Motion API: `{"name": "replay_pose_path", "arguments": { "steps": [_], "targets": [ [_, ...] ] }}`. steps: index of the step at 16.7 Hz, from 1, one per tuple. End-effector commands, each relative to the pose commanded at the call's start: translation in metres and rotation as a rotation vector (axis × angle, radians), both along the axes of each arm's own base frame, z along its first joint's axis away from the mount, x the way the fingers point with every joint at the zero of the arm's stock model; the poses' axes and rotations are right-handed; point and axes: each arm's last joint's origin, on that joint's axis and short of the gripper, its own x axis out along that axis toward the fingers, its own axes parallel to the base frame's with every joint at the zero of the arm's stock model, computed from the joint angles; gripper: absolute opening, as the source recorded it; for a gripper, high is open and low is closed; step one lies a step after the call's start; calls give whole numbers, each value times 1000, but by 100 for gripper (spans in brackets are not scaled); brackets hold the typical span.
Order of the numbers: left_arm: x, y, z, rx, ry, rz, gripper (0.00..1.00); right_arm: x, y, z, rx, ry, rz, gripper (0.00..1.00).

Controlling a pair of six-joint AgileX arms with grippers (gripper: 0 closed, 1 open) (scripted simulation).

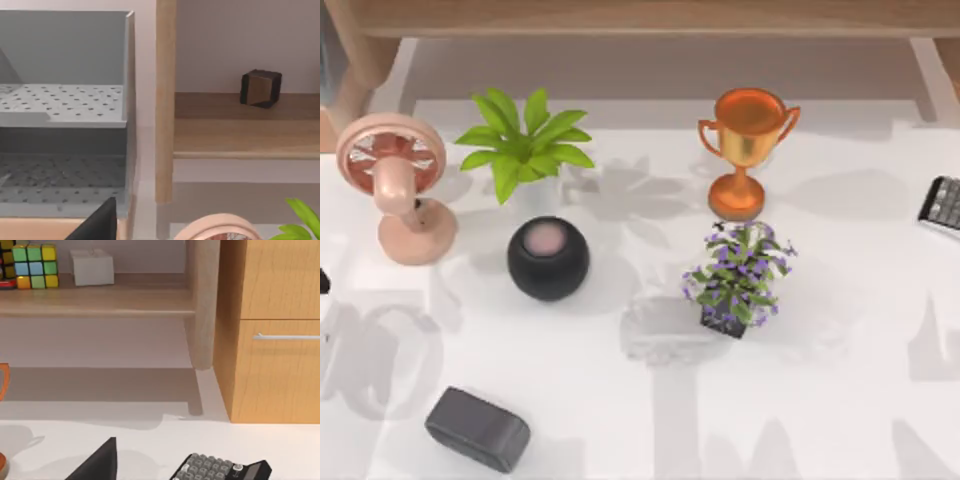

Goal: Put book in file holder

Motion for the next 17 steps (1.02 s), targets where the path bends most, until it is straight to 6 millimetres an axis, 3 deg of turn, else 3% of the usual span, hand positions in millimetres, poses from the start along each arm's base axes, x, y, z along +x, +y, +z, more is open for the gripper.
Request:
{"name": "replay_pose_path", "arguments": {
  "steps": [5,10,13,17],
  "targets": [
    [38,-16,99,-14,-20,-8,100,0,0,0,0,0,0,100],
    [113,-56,182,-25,-23,-13,100,0,0,0,0,0,0,100],
    [168,-95,209,-24,-13,-14,100,0,0,0,0,0,0,100],
    [234,-155,215,-15,5,-11,100,0,0,0,0,0,0,100]
  ]
}}
